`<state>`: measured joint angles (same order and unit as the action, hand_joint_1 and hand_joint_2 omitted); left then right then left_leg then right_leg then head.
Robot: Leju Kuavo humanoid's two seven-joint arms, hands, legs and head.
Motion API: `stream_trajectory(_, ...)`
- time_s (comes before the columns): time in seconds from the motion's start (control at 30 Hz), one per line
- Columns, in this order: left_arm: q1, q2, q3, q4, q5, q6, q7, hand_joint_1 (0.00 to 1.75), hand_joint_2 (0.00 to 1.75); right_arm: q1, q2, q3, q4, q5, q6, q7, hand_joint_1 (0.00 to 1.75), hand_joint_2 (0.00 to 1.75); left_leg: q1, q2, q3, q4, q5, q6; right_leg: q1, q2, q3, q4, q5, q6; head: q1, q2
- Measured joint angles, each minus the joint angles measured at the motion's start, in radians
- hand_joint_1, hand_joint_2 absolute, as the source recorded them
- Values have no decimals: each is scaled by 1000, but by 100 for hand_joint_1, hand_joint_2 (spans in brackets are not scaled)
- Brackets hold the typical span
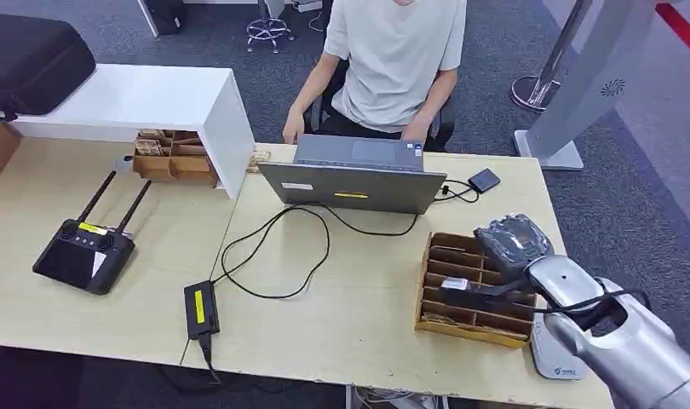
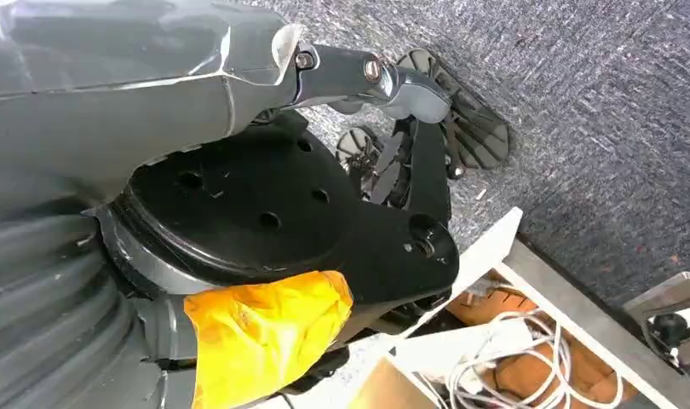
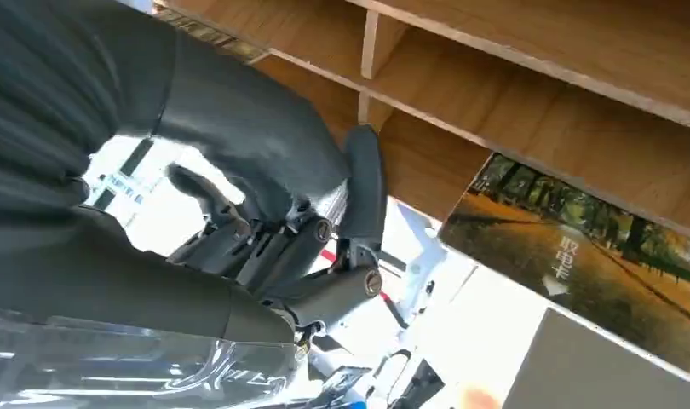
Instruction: Pass the card to the sensor for recognition and then transmit it.
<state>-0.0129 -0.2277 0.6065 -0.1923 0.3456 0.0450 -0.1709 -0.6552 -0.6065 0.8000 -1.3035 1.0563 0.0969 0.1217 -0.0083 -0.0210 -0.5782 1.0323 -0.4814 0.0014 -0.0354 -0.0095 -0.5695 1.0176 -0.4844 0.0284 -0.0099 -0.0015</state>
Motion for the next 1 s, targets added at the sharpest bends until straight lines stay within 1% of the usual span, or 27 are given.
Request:
stream_trajectory(0.33,1,-2,20,-1,18,0,-9,0,175,-1,-15,-12,-31,2,-6,0,0,175,0,0,0,0,0,0,0,0,0,0,0,0,0,0)
stream_trajectory(0.4,1,-3,24,-1,23,0,-12,0,175,-1,-26,-20,-51,0,-7,0,0,175,0,0,0,0,0,0,0,0,0,0,0,0,0,0)
stream_trajectory(0.47,1,-6,48,-4,34,0,-15,0,175,-1,-58,-47,-108,-11,-7,3,0,175,0,0,0,0,0,0,0,0,0,0,0,0,0,0)
stream_trajectory(0.63,1,-9,70,-6,44,-2,-18,0,175,0,-97,-73,-167,-22,-5,5,0,175,0,0,0,0,0,0,0,0,0,0,0,0,0,0)
stream_trajectory(0.83,1,-10,78,-7,45,-2,-21,0,175,2,-117,-83,-197,-26,-4,7,0,175,0,1,0,0,0,0,0,0,0,0,0,0,0,0)
stream_trajectory(1.0,1,-10,85,-7,46,-2,-21,0,175,5,-123,-84,-205,-26,-4,10,0,175,0,1,0,0,0,0,0,0,0,0,0,0,0,0)
